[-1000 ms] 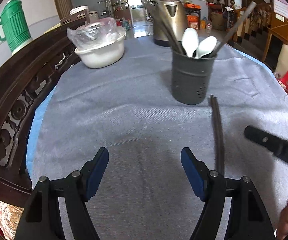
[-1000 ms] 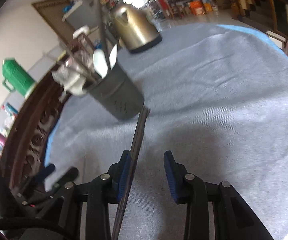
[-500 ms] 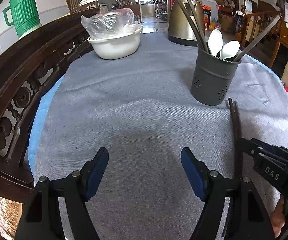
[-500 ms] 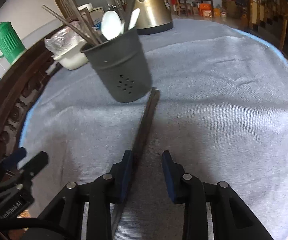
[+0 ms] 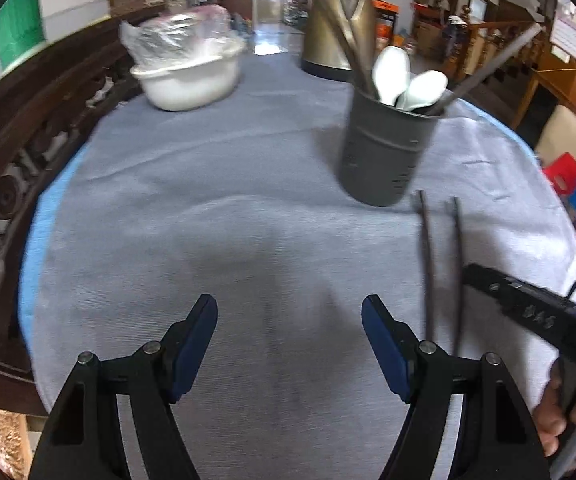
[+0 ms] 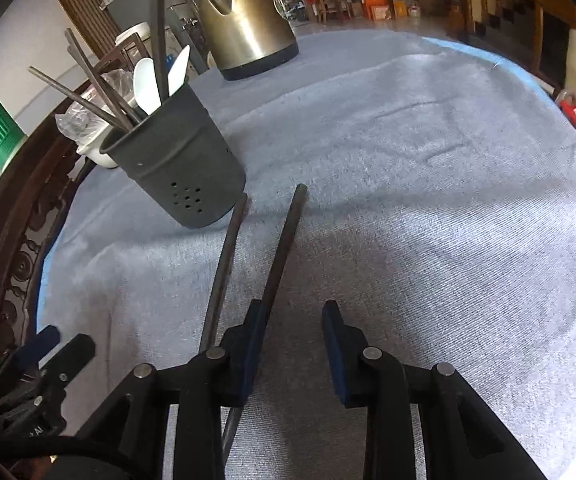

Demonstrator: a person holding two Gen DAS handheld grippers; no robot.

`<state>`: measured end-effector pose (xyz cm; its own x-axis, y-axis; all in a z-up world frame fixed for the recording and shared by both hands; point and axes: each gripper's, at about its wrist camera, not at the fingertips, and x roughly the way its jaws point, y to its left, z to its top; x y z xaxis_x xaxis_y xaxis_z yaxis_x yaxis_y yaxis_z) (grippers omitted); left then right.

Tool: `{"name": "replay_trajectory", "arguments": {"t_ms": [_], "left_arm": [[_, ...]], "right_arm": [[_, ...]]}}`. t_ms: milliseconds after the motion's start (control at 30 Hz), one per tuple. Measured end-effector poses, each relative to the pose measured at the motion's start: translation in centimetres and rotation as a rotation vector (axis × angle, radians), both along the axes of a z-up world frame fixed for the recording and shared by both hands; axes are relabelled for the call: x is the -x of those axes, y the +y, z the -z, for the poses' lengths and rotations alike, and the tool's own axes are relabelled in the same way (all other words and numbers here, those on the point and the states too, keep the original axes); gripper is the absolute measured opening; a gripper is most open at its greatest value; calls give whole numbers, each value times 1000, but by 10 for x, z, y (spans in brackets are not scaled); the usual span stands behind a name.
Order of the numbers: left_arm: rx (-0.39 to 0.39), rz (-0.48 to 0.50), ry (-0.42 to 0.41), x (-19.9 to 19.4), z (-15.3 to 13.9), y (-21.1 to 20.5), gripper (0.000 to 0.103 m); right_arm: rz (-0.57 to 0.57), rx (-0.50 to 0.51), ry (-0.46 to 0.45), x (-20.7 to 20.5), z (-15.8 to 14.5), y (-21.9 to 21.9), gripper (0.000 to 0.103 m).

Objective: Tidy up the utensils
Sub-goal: 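Grasp a dark chopstick with the right tool while the left tool grasps the other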

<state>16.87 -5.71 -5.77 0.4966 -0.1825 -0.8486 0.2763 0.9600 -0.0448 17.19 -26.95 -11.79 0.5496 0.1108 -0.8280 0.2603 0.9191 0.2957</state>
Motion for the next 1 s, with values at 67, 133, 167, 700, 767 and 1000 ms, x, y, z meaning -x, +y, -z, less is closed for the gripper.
{"name": "replay_trajectory", "arguments": {"t_ms": [67, 133, 167, 700, 767, 1000], "left_arm": [[11, 22, 31, -5, 3, -7, 75], [15, 33, 56, -10, 6, -13, 75], [17, 46, 71, -13, 8, -17, 75], [-43, 11, 39, -30, 14, -20, 75], [-38, 11, 43, -34, 13, -18, 75], [33, 65, 104, -40, 13, -37, 65]], "right_arm": [[-3, 4, 4, 0, 1, -2, 31], [3, 26, 9, 1, 1, -5, 31], [9, 23, 9, 2, 0, -7, 31], [3, -34, 61, -52, 2, -7, 21], [-8, 10, 71, -54, 2, -3, 11], [-26, 125, 91, -31, -3, -19, 7]]}}
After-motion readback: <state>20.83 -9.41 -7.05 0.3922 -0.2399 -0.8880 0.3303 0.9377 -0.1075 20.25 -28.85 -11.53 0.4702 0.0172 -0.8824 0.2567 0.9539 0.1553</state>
